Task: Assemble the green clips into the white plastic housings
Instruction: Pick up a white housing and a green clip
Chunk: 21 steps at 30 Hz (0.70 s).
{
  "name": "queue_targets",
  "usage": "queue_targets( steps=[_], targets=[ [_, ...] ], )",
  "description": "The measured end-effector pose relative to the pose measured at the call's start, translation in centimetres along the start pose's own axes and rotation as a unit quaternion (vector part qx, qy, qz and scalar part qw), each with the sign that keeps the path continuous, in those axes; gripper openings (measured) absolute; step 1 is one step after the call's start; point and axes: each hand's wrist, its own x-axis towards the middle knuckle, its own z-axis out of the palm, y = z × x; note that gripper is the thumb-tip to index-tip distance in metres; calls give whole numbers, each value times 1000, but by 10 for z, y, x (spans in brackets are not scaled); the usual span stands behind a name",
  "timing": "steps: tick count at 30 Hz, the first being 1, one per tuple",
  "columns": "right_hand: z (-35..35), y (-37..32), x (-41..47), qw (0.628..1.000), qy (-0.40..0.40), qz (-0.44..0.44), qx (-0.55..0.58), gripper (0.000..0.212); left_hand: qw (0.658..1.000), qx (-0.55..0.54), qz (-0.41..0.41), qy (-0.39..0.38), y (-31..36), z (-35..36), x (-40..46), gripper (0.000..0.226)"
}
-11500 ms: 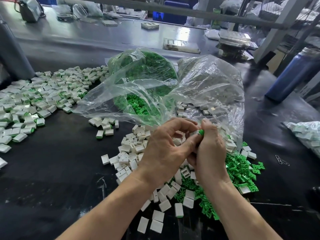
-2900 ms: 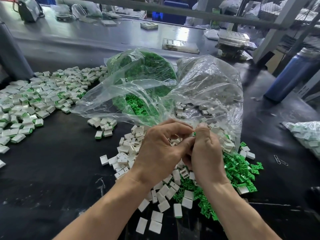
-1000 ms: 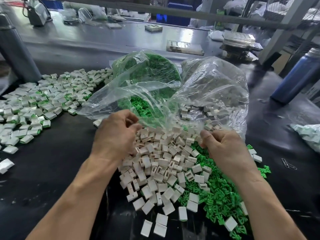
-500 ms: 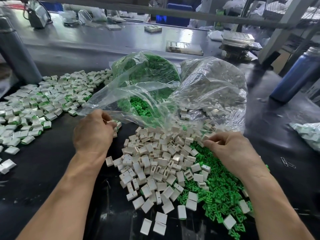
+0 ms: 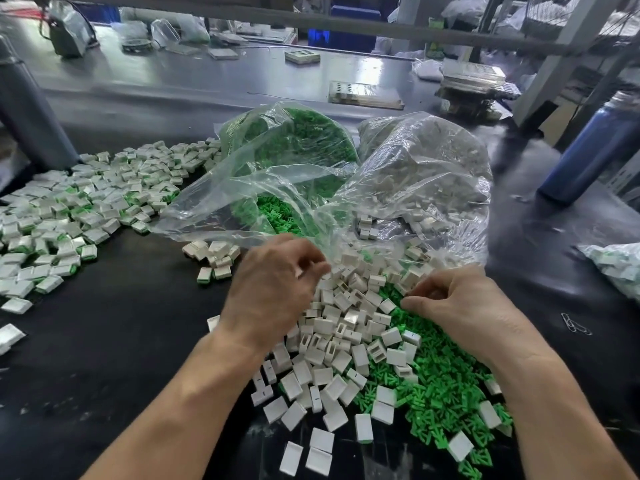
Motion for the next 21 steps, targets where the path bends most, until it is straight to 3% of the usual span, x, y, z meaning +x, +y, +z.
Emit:
queue_targets(
  steps=[7,11,18,21],
  targets=[
    [5,-2,-3,999,-35,-9,19,12,996,73,47,-30,10,21,0,32],
    [5,-3,-3,999,-38,-22,12,6,997,63,19,-34,13,22,1,28],
    [4,0,-1,999,4,-32,-4,17,998,56,-5,-8,11,18,-1,15],
    [-4,2,-3,999,-25,-33,2,13,999,33,-6,4,11,17,-1,19]
  ],
)
